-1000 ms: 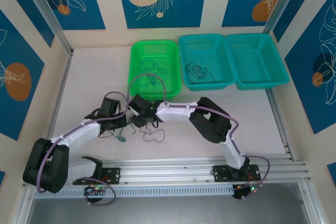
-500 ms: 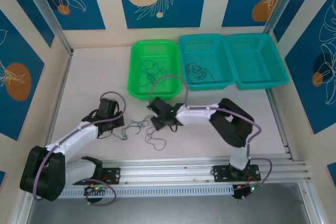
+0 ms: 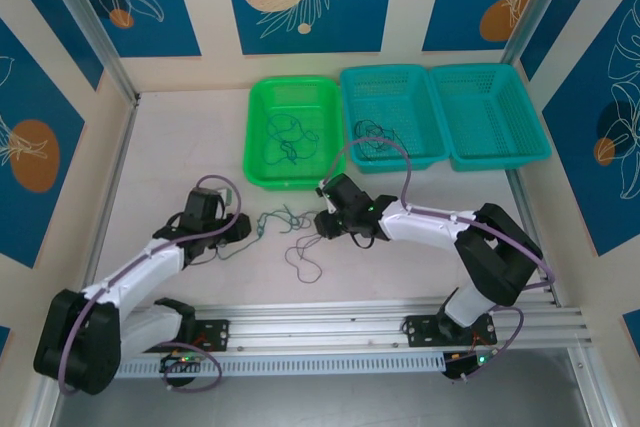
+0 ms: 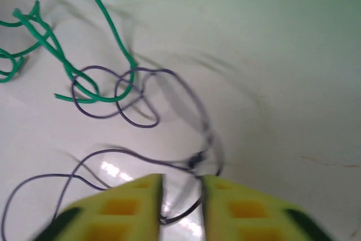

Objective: Untangle the cables

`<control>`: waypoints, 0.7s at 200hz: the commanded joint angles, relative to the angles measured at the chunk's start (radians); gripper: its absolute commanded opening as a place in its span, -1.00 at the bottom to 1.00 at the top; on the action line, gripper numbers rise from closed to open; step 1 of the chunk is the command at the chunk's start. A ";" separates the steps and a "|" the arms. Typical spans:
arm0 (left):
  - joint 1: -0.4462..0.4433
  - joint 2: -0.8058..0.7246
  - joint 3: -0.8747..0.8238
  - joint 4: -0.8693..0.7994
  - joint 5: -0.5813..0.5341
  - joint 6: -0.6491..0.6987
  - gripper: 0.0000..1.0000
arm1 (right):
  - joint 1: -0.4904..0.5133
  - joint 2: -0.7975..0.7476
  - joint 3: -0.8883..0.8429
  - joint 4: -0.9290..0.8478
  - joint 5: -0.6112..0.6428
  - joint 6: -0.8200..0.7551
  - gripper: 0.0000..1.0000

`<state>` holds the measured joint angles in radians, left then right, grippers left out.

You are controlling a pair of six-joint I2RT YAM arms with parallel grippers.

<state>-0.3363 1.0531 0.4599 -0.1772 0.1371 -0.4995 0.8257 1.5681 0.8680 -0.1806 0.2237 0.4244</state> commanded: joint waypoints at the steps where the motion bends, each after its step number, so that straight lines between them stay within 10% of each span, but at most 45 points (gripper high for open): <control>1: -0.038 -0.080 0.018 0.100 0.116 0.023 0.23 | 0.003 -0.001 0.020 -0.063 -0.002 0.030 -0.14; 91: -0.214 0.289 0.190 0.032 -0.130 0.167 1.00 | 0.042 0.213 0.127 -0.146 0.039 0.103 0.16; 116: -0.215 0.347 0.192 0.013 -0.223 0.103 0.94 | 0.096 0.291 0.184 -0.211 0.142 0.119 -0.22; 140: -0.214 0.388 0.186 -0.045 -0.327 0.031 0.48 | 0.105 0.299 0.182 -0.234 0.183 0.156 -0.68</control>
<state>-0.5438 1.4124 0.6266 -0.1585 -0.0475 -0.4007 0.9100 1.8221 1.0592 -0.3378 0.3809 0.5312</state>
